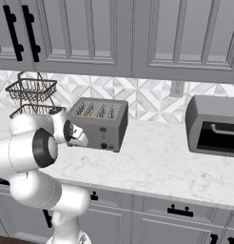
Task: Start the toaster. Once the lever pops up, take the bread to the plate on the dining counter.
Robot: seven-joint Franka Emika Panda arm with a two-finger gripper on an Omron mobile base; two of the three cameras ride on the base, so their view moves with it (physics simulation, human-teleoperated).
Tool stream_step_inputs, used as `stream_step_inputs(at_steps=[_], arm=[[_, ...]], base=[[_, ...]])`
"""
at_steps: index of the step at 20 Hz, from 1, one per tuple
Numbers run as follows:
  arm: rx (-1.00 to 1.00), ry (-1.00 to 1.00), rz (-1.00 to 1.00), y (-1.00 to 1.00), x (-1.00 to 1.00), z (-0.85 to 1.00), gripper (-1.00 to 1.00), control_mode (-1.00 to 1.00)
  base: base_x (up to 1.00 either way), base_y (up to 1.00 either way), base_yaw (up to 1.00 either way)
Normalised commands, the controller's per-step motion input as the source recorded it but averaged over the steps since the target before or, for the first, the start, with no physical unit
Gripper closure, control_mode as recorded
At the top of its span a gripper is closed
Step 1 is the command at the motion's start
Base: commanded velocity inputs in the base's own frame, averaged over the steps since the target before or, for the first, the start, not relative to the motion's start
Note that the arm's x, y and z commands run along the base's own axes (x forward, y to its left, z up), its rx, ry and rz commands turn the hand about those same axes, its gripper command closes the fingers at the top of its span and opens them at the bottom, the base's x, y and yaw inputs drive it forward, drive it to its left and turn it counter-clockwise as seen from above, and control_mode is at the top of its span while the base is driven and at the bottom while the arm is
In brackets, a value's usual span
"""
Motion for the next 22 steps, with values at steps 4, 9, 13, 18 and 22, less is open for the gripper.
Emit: stream_step_inputs(at_steps=[4,9,13,18,22], arm=[[-0.06,0.00,-0.06,0.00,-0.30,-0.75,1.00,-1.00],[-0.01,0.00,-0.05,-0.01,-0.22,-0.22,1.00,-1.00],[0.00,-0.01,-0.02,0.00,-0.35,0.13,1.00,-1.00],[0.00,0.00,0.00,0.00,-0.35,0.50,1.00,-1.00],[0.00,0.00,-0.02,-0.01,-0.21,0.78,1.00,-1.00]], base=[[0.00,0.00,0.00],[0.00,0.00,0.00],[0.00,0.00,0.00],[0.00,0.00,0.00],[0.00,0.00,0.00]])
